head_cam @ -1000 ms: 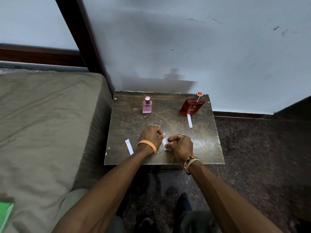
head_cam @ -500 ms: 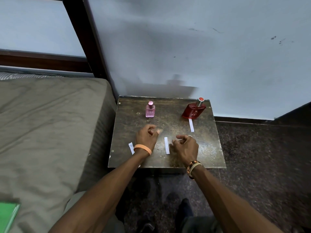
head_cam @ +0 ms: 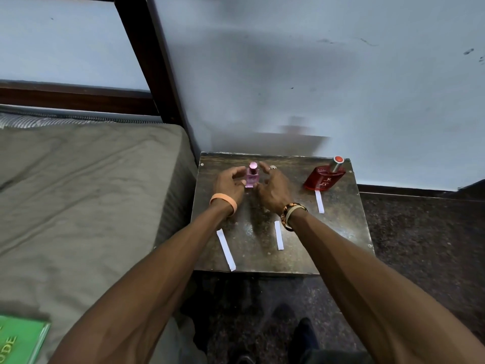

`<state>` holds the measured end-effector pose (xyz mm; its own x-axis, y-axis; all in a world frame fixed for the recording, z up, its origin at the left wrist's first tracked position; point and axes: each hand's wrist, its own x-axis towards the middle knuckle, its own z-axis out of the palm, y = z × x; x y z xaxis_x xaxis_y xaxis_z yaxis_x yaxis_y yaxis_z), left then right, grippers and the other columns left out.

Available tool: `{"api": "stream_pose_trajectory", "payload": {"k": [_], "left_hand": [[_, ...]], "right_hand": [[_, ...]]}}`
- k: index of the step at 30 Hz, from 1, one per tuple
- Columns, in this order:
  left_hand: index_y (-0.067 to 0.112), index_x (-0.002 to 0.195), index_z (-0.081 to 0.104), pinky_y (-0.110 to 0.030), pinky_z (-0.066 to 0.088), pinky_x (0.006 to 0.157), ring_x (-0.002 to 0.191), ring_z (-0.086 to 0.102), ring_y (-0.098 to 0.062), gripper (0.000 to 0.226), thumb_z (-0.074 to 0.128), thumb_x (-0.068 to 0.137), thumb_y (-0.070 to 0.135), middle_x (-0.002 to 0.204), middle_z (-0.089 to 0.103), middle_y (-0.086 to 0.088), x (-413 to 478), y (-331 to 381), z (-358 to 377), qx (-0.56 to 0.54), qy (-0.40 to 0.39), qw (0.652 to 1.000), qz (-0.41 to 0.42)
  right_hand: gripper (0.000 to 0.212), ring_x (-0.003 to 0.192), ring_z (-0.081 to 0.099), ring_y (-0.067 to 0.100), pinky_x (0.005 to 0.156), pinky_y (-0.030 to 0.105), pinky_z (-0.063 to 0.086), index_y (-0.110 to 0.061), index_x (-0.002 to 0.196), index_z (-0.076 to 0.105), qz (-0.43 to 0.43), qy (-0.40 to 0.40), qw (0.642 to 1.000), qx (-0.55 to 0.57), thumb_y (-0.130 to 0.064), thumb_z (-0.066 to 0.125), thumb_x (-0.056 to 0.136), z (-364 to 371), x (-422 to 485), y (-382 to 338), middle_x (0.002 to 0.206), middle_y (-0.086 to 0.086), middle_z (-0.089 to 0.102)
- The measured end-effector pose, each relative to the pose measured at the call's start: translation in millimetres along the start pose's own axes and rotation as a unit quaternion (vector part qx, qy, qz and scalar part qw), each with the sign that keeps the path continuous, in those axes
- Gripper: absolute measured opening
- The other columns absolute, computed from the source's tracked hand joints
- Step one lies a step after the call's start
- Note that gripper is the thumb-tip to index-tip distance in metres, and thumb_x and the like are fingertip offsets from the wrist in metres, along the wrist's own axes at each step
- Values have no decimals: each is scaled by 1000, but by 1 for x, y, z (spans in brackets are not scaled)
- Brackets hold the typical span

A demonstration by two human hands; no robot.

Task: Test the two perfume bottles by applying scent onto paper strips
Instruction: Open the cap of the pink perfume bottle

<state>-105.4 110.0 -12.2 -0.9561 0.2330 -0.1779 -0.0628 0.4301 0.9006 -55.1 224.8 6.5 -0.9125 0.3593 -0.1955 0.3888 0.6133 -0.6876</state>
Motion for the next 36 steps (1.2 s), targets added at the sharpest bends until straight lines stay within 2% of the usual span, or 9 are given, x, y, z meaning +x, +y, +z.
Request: {"api": "stream_pose_trajectory", "payload": {"k": [2,6,11,15,18,22,26,30,36], "left_hand": [[5,118,63,-23,48,90,105,63,-19,41,59,80,-11,114,67,-10,0,-1,3,-13,-5,1000,-5],[10,113,68,-31,50,94,99,65,-17,41,58,78,-9,108,71,-6,-6,0,6,-13,0,1000,-11],[3,113,67,-33,50,95,101,65,-20,42,55,77,-15,109,70,-11,-26,16,15,-32,-28,999,-5],[3,113,67,-31,50,94,103,64,-20,41,55,77,-14,110,69,-11,-48,43,33,-35,-49,998,14],[4,111,68,-36,52,94,101,65,-19,38,59,77,-10,108,70,-11,-63,60,53,-37,-72,996,28],[6,108,69,-41,53,92,98,67,-20,41,58,74,-12,106,71,-10,-82,77,79,-36,-96,994,36],[10,110,69,-38,52,93,99,66,-17,42,60,75,-10,107,71,-6,-105,92,101,-27,-119,992,37],[17,107,70,-37,53,93,96,66,-14,39,60,76,-6,104,72,2,-125,85,122,-13,-147,989,11],[19,105,71,-18,46,77,86,63,-7,28,67,81,5,96,70,6,-157,75,133,-4,-167,986,6]], "right_hand": [[43,102,65,25,87,38,54,-21,124,64,10,13,1000,21,-1,60,86,-1,3,-2,114,6,70],[26,90,66,20,81,35,54,-23,101,73,20,61,997,36,-4,66,85,0,-3,-2,98,1,74],[26,90,66,20,82,40,56,-17,103,72,16,81,995,53,1,64,85,-16,-25,6,98,4,73],[27,86,62,15,71,19,47,-15,105,71,27,100,993,52,2,63,87,-47,-49,16,95,1,69],[26,90,65,19,79,33,53,-17,103,71,35,122,990,67,0,65,85,-71,-66,29,96,1,71],[23,90,65,19,78,31,52,-18,105,71,46,139,988,40,-5,67,86,-101,-89,45,99,1,72],[24,86,60,13,68,20,44,-17,108,71,68,153,985,30,-3,66,88,-120,-112,62,100,1,72],[19,87,62,15,71,23,45,-17,101,71,92,149,984,34,-4,66,88,-127,-134,80,98,1,71],[11,82,64,14,61,15,43,-18,92,72,122,126,983,53,-8,69,87,-114,-152,107,85,-4,67]]}}
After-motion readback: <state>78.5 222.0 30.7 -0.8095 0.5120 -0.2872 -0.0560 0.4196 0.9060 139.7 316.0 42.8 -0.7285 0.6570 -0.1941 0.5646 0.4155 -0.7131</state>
